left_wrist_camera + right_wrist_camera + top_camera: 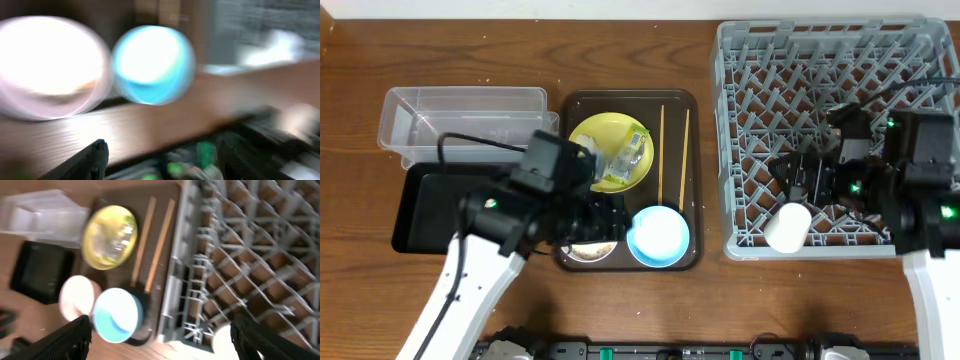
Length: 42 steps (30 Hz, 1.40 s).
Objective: Sort waste into correct bins and load items into the dishwasher rack
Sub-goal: 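Grasp the pink bowl holding the rice cake with the left gripper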
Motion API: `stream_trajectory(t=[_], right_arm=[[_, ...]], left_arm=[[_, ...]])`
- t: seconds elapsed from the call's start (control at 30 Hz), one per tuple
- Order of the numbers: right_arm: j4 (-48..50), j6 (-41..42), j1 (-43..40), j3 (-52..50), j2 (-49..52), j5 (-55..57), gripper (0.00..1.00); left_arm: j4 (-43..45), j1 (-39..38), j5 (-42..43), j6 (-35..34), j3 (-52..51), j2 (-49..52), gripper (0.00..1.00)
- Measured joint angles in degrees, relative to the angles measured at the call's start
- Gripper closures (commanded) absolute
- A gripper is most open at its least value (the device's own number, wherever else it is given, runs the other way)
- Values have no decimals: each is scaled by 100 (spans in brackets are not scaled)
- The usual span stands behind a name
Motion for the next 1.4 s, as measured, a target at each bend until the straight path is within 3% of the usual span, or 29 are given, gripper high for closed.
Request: stream_trajectory(t=[0.17,0.33,0.83,1.1,1.23,1.4], right_arm=[[-42,-2,0,0,-50,-267,12],[-85,-2,0,0,-39,-341,12],[-188,-2,0,0,-39,-367,11],[-417,-4,0,0,2,-278,11],[-442,-4,0,0,76,-186,11],[-446,-4,0,0,170,-125,11]], left_arm=[[387,-79,-1237,-315,-356,623,35],[697,-94,-1646,-428,-535,1403,41],[2153,-94,-1926,-254,-533,1670,41],[1668,-208,-1882,-490,-538,2028,45],[1899,-466,-1943,-693,-664,2068,46],[2188,-623,-1967,-809,-807,2472,56]])
